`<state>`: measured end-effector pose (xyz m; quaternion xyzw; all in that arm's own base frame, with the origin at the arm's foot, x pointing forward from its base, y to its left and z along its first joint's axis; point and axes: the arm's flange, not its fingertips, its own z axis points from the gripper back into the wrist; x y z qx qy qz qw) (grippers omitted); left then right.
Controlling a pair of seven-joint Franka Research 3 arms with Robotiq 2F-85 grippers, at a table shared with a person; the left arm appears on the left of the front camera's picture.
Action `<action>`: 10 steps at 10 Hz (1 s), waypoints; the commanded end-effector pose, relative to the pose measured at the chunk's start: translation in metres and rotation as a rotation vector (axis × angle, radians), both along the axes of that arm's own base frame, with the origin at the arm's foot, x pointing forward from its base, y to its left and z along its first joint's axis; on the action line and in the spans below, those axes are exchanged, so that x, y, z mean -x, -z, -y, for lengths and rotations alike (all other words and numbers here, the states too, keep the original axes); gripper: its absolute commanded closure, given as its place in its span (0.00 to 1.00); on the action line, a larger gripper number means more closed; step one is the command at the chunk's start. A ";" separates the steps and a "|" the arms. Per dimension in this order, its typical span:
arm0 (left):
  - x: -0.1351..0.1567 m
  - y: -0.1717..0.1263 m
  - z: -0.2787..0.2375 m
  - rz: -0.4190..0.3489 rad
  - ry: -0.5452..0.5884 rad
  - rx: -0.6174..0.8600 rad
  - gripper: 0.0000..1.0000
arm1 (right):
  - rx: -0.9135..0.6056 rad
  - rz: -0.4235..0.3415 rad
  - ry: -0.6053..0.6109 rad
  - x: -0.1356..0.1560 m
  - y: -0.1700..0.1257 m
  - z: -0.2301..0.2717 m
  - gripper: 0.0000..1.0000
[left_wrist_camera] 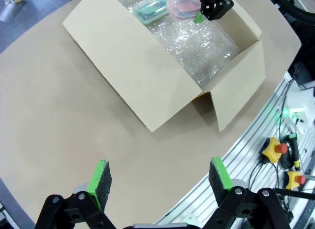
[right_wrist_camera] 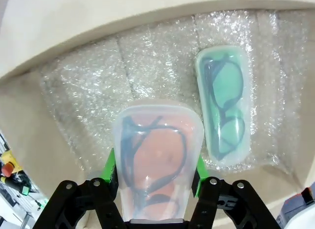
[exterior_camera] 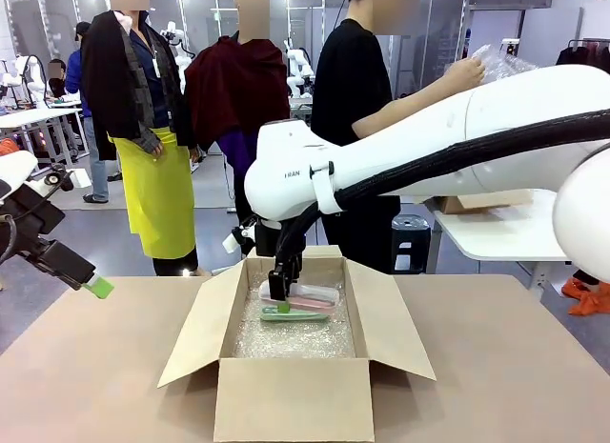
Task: Pack the glasses set securely to prepare it for shipping.
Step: Put the Glasses case from the right side of the table into the Package Box.
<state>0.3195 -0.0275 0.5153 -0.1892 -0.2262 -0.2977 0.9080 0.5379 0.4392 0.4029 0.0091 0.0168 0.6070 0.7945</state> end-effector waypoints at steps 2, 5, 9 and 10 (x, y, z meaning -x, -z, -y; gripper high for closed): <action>-0.001 -0.001 -0.001 0.013 0.008 0.012 0.00 | -0.021 0.005 -0.006 0.005 0.023 0.008 0.56; -0.001 -0.001 -0.001 0.013 0.008 0.012 0.00 | -0.009 -0.022 -0.032 0.014 0.043 0.017 0.56; -0.001 -0.001 -0.001 0.013 0.008 0.012 0.00 | -0.019 -0.035 -0.042 0.016 0.056 0.024 0.56; -0.001 -0.001 -0.001 0.013 0.008 0.012 0.00 | -0.020 -0.037 -0.049 0.017 0.056 0.023 0.27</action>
